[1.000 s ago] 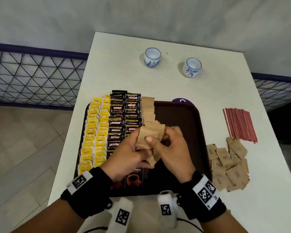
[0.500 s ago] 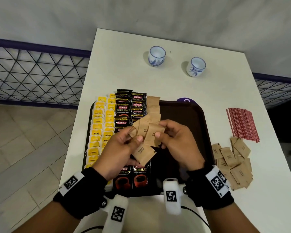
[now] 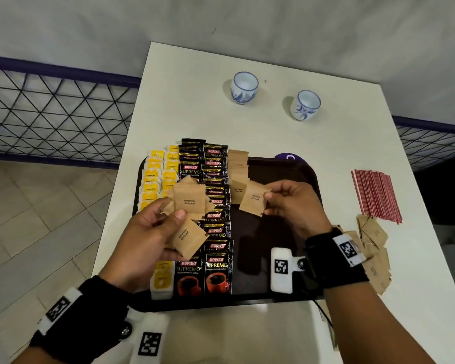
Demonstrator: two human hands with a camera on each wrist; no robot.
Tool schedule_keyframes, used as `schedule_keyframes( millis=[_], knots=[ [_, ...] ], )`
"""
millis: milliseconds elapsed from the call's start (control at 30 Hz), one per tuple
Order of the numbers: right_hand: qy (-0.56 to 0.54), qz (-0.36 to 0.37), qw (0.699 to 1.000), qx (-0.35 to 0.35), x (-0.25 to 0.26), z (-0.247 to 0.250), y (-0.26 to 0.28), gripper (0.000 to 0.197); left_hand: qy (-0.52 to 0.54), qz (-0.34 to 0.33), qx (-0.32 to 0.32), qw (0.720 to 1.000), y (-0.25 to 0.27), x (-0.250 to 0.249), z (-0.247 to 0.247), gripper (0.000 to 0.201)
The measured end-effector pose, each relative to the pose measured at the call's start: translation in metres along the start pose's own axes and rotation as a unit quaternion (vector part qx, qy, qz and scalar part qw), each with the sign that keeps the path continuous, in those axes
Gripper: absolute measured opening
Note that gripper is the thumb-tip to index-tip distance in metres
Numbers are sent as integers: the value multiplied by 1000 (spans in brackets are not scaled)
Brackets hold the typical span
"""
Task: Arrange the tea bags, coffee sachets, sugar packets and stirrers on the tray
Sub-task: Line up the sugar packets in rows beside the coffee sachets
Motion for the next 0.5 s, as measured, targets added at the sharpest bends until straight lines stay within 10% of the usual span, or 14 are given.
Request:
schedule_keyframes(
  millis=[500],
  knots=[
    [155,-32,987,-9,-13,-26,-36,14,3,26,-13,1000,4,19,9,23]
  ],
)
Point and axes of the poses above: each hand's wrist, its own y-axis away from the middle knuckle, its own z-axis out of the back of the hand, x = y × z, the point moved 8 cm from there along -y, towards the middle knuckle, and after that the axes turned 5 degrees about -x, right-handed, at the moved point
